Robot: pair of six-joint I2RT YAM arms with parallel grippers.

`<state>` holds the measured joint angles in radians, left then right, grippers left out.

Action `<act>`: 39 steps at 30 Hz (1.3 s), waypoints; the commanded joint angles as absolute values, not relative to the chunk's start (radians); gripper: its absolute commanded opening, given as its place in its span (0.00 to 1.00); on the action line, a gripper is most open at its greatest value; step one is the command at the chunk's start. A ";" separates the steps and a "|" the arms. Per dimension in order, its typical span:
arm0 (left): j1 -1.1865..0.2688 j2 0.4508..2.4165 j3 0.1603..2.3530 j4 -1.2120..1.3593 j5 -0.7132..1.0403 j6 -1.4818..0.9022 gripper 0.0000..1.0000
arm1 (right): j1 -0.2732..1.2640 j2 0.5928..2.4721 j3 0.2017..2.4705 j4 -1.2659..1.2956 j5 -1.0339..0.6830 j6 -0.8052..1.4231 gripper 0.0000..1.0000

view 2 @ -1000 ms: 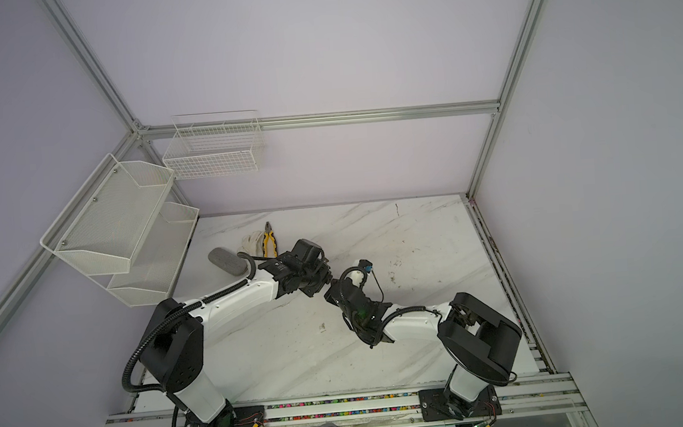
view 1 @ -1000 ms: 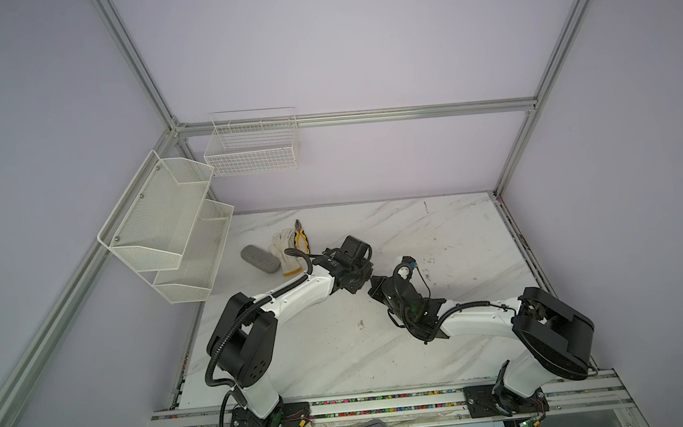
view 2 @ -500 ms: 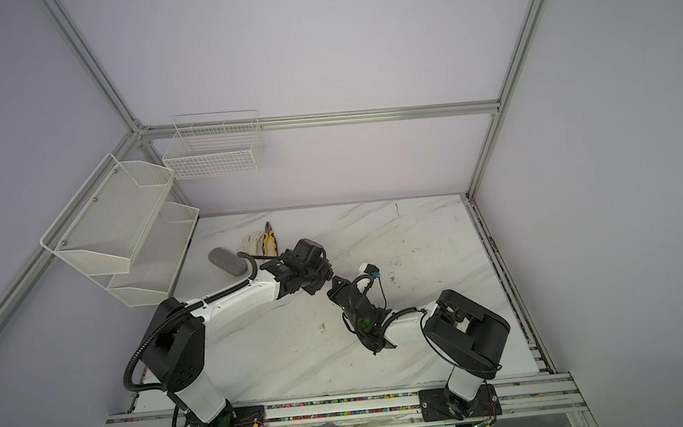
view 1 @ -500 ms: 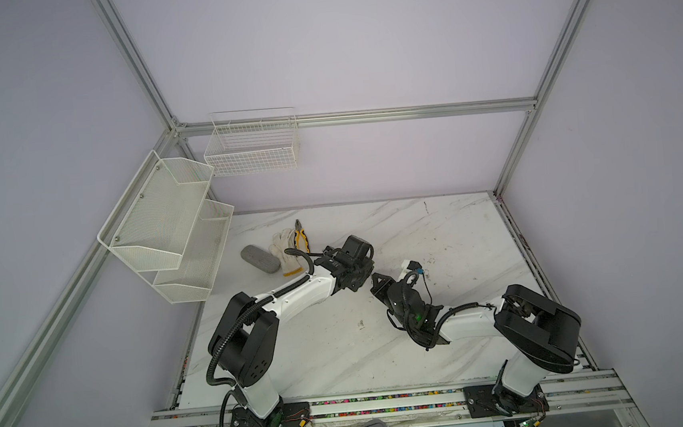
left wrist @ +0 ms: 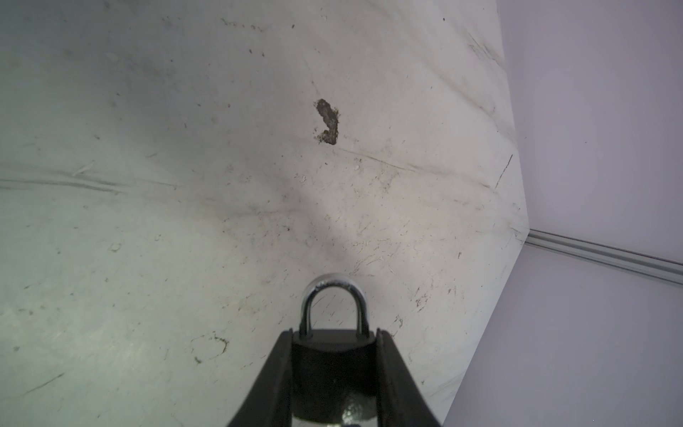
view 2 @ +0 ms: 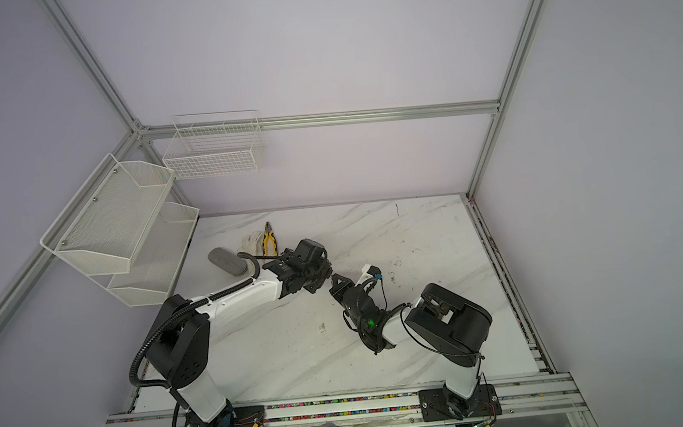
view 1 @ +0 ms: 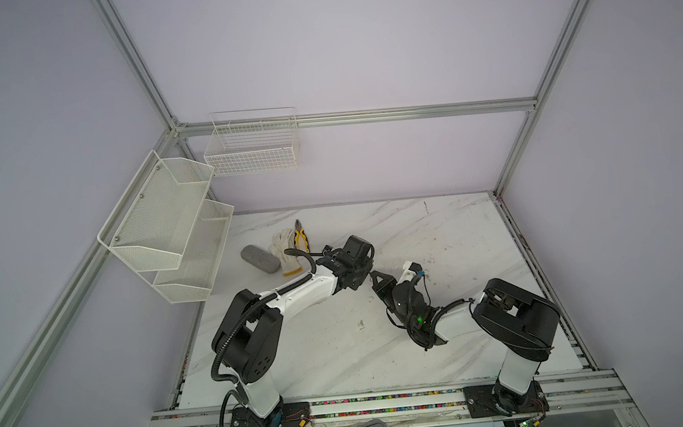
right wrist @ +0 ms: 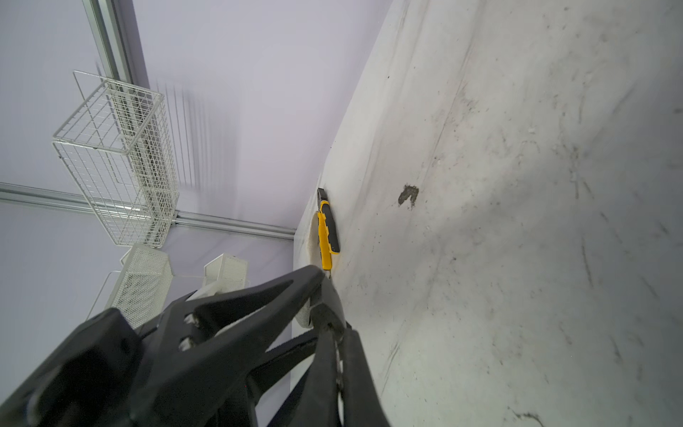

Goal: Unlock with the key

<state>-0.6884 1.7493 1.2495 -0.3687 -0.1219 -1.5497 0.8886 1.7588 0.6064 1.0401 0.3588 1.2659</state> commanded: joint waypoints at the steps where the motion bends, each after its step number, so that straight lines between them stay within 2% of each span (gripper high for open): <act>1: -0.742 1.699 1.299 -0.329 0.053 -1.525 0.00 | 0.877 1.699 0.643 1.018 0.282 1.254 0.00; 7: -0.748 1.689 1.286 -0.301 0.054 -1.483 0.00 | 0.877 1.702 0.611 1.000 0.300 1.223 0.00; 10: -0.756 1.682 1.274 -0.288 0.041 -1.449 0.00 | 0.891 1.680 0.628 0.968 0.348 1.136 0.00; 17: -0.765 1.657 1.232 -0.189 0.030 -1.385 0.00 | 0.995 1.621 0.693 0.841 0.705 0.856 0.00; 20: -0.753 1.657 1.195 -0.106 0.049 -1.392 0.00 | 1.008 1.655 0.717 0.896 0.761 0.730 0.00; 24: -0.730 1.664 1.159 -0.009 0.114 -1.422 0.00 | 1.009 1.745 0.724 1.042 0.708 0.657 0.00; 27: -0.718 1.660 1.130 0.023 0.136 -1.431 0.00 | 1.005 1.818 0.693 1.314 0.574 0.606 0.00; 33: -0.705 1.649 1.114 0.047 0.148 -1.421 0.00 | 0.887 1.890 0.660 1.480 0.226 0.943 0.00; 39: -0.710 1.631 1.071 0.070 0.111 -1.357 0.00 | 0.835 1.839 0.589 1.473 0.119 1.094 0.00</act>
